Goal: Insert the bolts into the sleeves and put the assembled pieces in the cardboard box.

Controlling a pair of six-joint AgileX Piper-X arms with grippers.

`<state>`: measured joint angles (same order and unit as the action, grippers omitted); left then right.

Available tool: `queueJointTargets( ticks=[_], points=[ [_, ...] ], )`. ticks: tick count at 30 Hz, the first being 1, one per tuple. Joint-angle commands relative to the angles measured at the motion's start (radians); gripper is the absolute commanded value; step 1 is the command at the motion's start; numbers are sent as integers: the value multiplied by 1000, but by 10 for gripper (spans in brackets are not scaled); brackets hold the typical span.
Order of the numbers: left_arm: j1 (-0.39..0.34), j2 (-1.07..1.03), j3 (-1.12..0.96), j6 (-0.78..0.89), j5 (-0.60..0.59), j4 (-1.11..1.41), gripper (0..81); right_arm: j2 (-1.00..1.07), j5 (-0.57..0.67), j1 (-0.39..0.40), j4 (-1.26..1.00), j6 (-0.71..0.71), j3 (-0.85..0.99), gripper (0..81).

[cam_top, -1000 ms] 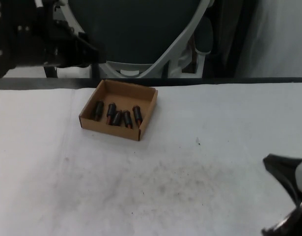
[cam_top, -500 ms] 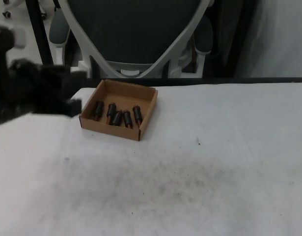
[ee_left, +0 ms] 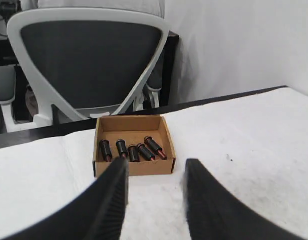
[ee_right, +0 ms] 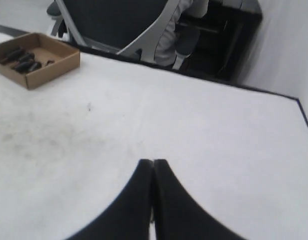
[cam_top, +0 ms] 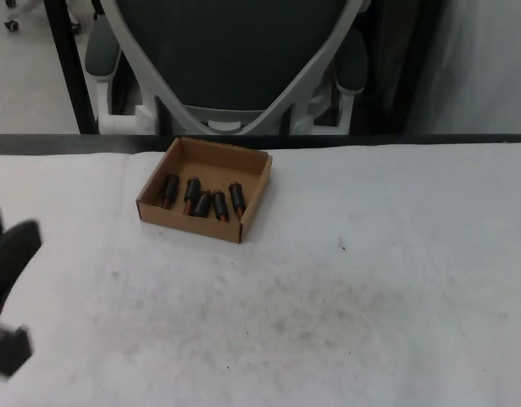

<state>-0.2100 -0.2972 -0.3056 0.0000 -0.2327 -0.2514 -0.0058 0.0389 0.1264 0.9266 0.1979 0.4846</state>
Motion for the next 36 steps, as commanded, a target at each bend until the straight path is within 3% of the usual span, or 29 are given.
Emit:
queueJointTargets(
  ticks=[1, 5, 8, 13, 18, 23, 31, 36],
  points=[
    [2, 191, 1, 59, 33, -211, 351, 6, 51, -5, 78, 31, 49, 2],
    [0, 297, -16, 142, 100, -290, 348, 6, 87, -5, 101, 28, 66, 2],
    [-2, 297, -57, 179, 46, -431, 315, 6, 119, -4, 72, 29, 48, 2],
    [-2, 297, -51, 160, 174, -457, 231, 6, 146, -4, -28, 3, -28, 2],
    [-2, 297, 7, 51, 292, -455, 203, 6, 107, -4, -162, -2, -112, 2],
    [-2, 297, 120, -99, 292, -363, 203, 6, 15, -4, -226, -68, -225, 2],
    [-2, 297, 188, -50, 292, -350, 20, 6, 4, -4, -356, -95, -384, 2],
    [-2, 297, 188, -48, 292, -350, 6, 6, 4, -4, -461, -95, -460, 2]
  ],
)
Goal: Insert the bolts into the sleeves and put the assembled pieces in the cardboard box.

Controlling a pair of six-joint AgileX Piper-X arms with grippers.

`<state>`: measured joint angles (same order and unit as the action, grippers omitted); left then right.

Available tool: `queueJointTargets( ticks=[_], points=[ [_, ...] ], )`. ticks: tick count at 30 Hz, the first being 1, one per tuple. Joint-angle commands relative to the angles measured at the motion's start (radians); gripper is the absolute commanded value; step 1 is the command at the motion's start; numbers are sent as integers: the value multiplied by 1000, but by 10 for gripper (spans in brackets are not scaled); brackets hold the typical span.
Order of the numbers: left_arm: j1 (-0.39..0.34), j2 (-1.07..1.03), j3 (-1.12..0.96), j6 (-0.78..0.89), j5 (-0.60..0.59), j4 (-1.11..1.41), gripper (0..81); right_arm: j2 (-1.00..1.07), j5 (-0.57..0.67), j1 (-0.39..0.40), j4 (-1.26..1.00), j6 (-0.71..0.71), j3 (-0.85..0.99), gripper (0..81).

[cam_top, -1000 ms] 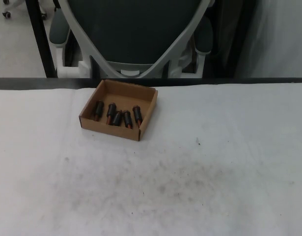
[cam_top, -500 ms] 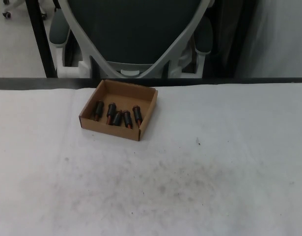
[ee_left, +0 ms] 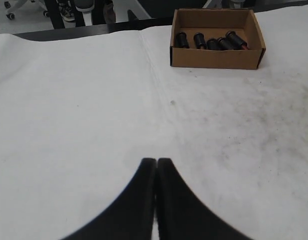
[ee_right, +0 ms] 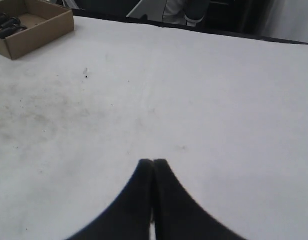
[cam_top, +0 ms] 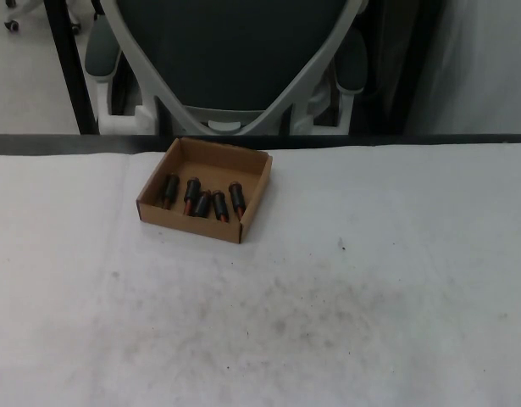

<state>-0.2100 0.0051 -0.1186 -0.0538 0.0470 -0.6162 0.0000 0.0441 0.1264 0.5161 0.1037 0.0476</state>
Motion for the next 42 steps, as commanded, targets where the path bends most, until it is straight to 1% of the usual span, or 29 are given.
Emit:
queueJointTargets(
  ticks=[1, 5, 11, 42],
  points=[
    [-2, -5, 1, 6, 12, 15, 6, 0, -2, -4, -60, -3, -36, 2],
    [-2, -5, 1, 6, 12, 15, 6, 0, -2, -4, -65, -34, -48, 2],
    [-2, -5, 1, 6, 12, 15, 6, 0, -2, -4, 4, -34, -48, 2],
    [-2, -5, 1, 6, 12, 15, 6, 0, -2, -4, 4, -34, -48, 2]
  ],
)
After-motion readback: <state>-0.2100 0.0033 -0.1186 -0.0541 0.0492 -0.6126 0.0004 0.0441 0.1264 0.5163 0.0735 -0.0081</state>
